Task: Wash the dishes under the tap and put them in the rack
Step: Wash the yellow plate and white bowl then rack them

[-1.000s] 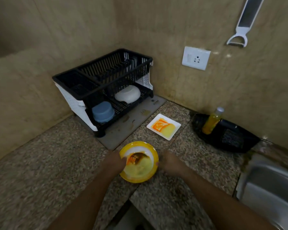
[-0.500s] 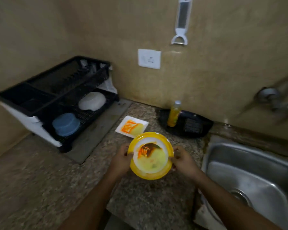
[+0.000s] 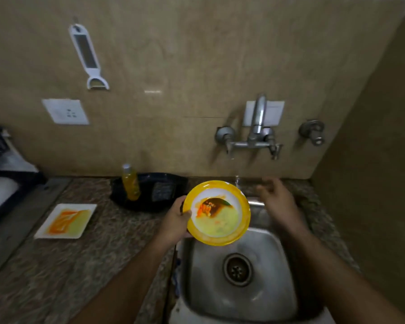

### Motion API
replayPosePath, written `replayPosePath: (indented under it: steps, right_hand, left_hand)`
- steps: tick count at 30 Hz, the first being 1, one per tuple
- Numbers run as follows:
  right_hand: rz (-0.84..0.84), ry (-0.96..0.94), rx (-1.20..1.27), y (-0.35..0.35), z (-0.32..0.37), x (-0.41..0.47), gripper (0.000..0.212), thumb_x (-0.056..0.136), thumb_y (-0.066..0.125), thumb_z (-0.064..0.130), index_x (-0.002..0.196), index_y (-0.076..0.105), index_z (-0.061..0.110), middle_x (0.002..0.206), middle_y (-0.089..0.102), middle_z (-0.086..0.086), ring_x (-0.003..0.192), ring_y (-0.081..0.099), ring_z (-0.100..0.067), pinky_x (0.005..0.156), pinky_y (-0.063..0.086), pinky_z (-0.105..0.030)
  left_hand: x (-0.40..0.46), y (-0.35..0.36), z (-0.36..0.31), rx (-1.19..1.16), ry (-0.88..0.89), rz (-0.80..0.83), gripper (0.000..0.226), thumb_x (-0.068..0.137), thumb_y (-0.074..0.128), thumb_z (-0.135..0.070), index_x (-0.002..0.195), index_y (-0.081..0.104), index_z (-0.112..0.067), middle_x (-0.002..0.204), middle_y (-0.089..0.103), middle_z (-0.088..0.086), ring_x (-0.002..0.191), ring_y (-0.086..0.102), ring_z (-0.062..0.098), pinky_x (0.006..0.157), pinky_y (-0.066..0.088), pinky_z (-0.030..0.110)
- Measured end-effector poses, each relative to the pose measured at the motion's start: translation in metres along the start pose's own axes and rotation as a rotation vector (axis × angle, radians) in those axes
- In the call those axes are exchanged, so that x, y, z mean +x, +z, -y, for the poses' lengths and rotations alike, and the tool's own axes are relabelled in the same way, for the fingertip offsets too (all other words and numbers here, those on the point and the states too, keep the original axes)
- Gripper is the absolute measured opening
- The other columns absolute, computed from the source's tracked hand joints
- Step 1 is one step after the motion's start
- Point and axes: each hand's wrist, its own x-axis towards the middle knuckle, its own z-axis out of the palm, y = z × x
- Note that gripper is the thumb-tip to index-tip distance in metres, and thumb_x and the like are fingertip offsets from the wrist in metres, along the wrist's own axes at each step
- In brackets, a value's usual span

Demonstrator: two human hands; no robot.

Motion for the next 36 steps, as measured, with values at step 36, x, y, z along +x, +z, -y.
replayPosePath:
  steps: [36]
  right_hand:
    - [-0.047,0.148,0.392,-0.021,0.009,0.128,0.028,0.101,0.048,0.029,0.101,0.058,0.003,0.083,0.069,-0.017,0.070,0.065,-0.028,0.060,0.051,-0.033]
  left_hand:
    - [0.060,0.078,0.009,0.070,-0.040,0.093,0.028,0.102,0.046,-0.007,0.106,0.055,-0.034,0.107,0.065,0.004,0.082,0.065,0.015,0.044,0.052,0.024]
